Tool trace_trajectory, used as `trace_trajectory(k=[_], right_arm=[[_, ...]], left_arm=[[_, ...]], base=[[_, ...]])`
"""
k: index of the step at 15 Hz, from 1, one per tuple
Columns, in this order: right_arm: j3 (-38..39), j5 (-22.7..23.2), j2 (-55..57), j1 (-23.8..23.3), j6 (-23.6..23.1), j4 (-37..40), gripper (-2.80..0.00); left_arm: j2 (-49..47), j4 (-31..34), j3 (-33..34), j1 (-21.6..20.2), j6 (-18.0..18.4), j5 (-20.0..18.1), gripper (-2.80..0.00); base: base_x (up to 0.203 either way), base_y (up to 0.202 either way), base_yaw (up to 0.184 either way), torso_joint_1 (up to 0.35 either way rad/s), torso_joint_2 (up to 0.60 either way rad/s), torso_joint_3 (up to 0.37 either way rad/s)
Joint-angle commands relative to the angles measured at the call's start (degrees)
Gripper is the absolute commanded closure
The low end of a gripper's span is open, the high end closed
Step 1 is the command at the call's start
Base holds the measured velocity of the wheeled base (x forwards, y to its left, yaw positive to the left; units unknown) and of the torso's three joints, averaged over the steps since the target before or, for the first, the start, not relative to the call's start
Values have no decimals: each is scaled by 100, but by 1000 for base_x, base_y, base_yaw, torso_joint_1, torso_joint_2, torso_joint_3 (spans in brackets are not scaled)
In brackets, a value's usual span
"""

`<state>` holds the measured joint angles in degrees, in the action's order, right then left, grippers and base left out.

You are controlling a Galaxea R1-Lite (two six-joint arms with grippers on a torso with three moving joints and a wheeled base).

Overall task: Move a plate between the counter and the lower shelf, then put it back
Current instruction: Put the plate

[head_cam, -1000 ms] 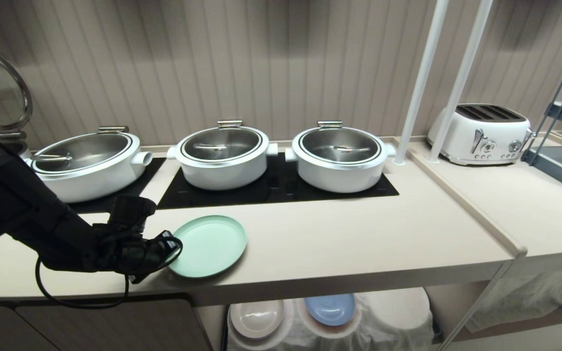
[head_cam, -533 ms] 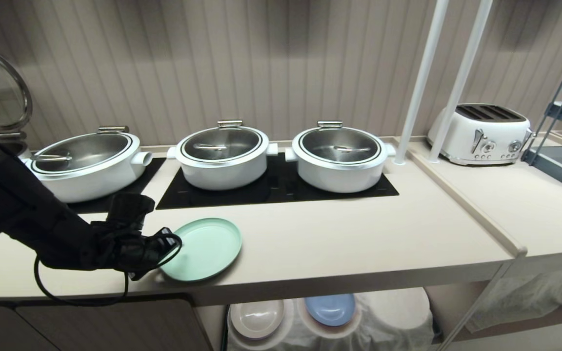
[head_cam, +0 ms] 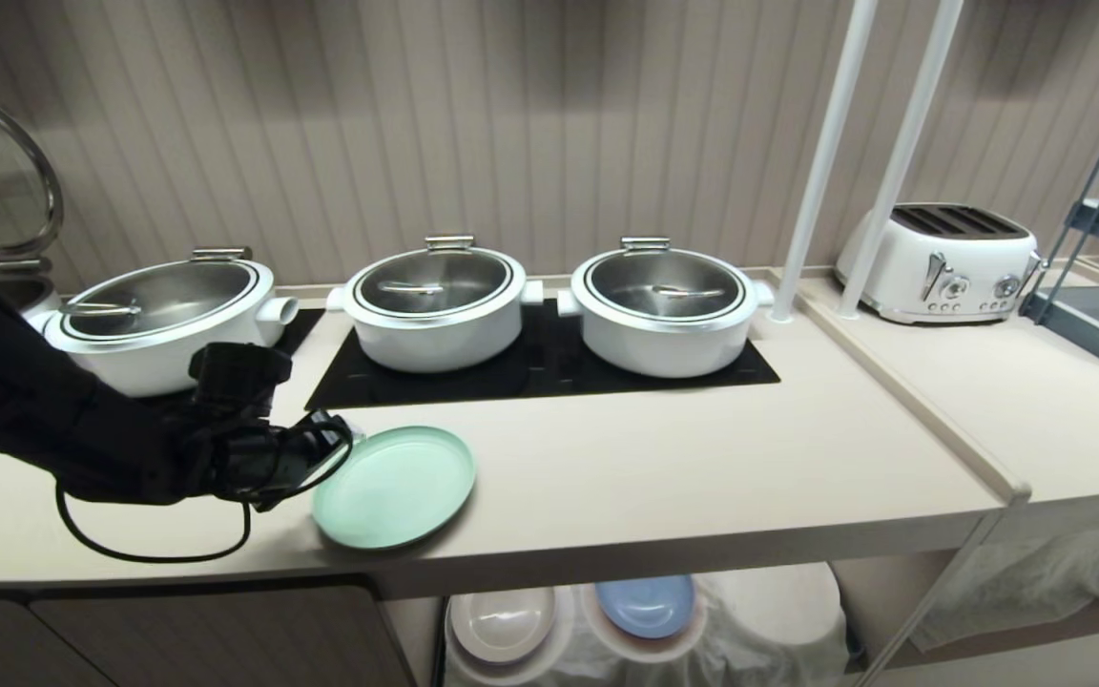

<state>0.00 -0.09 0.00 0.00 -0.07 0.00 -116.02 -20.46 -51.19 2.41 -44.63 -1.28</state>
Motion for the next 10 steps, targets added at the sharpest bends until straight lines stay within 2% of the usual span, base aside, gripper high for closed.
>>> trace_trajectory(k=[1,5,8,10], right_arm=[[0,0,0,0,-2,0,0],[0,0,0,0,-2,0,0],[0,0,0,0,-2,0,0],[0,0,0,0,-2,0,0]], left_arm=[[329,5,64,-2,59,20,-280],[780,70,381,-49,119,229,-280],[1178,47,944,-63,464,311,-280],[1423,52,1160,-79,510,457,-280]], base=[[0,0,0,0,0,0],[0,0,0,0,0,0],[0,0,0,0,0,0],[0,0,0,0,0,0]])
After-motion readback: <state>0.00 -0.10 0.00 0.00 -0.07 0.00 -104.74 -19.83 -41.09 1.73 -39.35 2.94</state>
